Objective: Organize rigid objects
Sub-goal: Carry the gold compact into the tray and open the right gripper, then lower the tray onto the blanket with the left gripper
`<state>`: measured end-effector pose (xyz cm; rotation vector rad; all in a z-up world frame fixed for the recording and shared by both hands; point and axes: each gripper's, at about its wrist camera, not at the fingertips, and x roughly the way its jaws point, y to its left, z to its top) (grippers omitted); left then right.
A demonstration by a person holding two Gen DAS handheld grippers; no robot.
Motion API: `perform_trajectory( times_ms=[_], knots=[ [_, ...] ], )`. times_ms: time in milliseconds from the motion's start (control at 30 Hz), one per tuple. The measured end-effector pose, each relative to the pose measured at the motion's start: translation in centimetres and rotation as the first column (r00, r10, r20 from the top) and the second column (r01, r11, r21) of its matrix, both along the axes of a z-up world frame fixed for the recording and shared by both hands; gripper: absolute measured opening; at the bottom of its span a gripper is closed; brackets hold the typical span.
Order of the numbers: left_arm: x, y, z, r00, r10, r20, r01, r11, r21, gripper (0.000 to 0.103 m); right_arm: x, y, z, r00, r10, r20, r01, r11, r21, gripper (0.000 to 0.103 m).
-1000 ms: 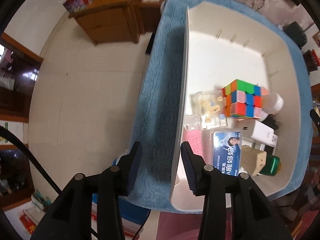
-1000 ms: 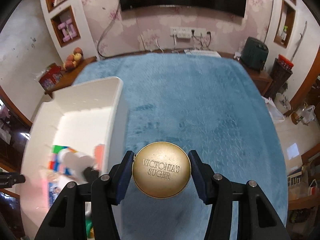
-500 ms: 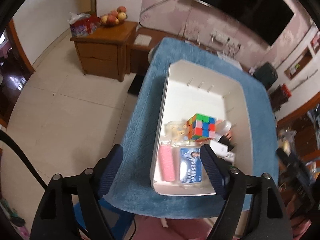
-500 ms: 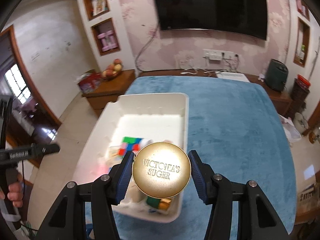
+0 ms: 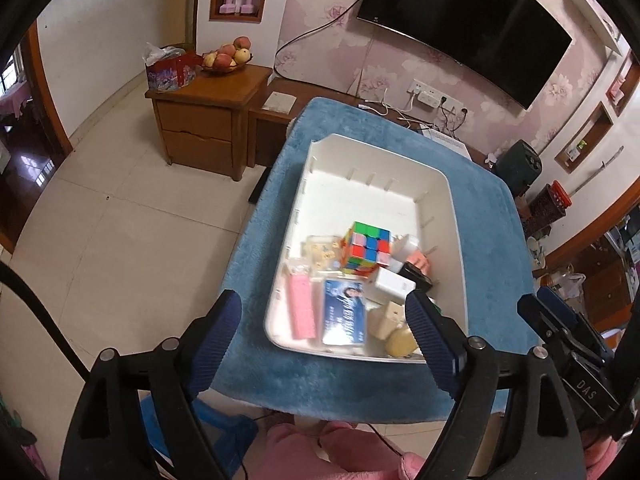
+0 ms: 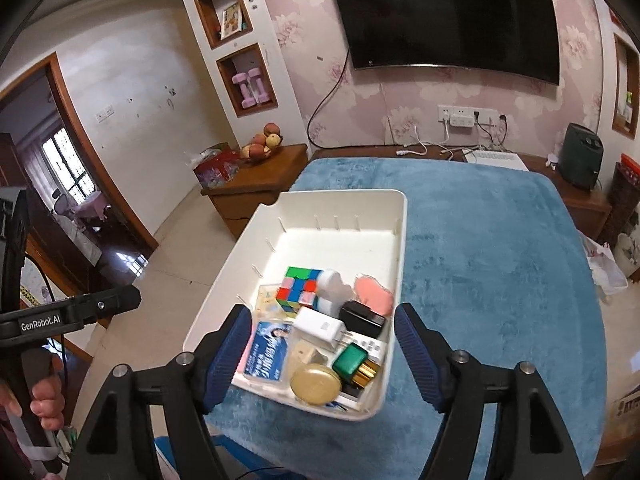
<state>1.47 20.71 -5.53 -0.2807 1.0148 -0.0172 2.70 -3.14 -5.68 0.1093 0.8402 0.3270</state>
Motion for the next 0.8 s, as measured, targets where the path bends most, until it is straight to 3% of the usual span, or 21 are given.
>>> perform_trajectory(
  times_ms=[200, 433, 567, 800],
  knots=[
    [0.2, -4.9, 0.8, 1.0, -0.027, -0.001, 0.028, 0.999, 0.027, 0.086, -1.1, -5.1, 0.5, 0.997, -0.035, -0.067, 0.035, 0.999, 0.003, 0.082],
    [0.7, -11.8, 2.8, 0.995, -0.074, 0.068, 0.067, 0.993, 0.097, 0.086, -1.7, -11.4, 0.9, 0.987, -0.069, -0.149, 0.066, 0.998, -0.026, 0.087],
    [1.4, -15.1, 3.7, 0.993, -0.101, 0.066, 0.095, 0.991, 0.093, 0.086, -2.0, -15.0, 1.9, 0.974, -0.114, -0.195, 0.114, 0.993, -0.011, 0.103],
    [2.0, -19.2, 5.6, 0.988, -0.147, 0.036, 0.143, 0.985, 0.097, 0.089, -2.3, -17.9, 3.6, 0.945, -0.178, -0.275, 0.177, 0.984, -0.026, 0.103]
  ],
)
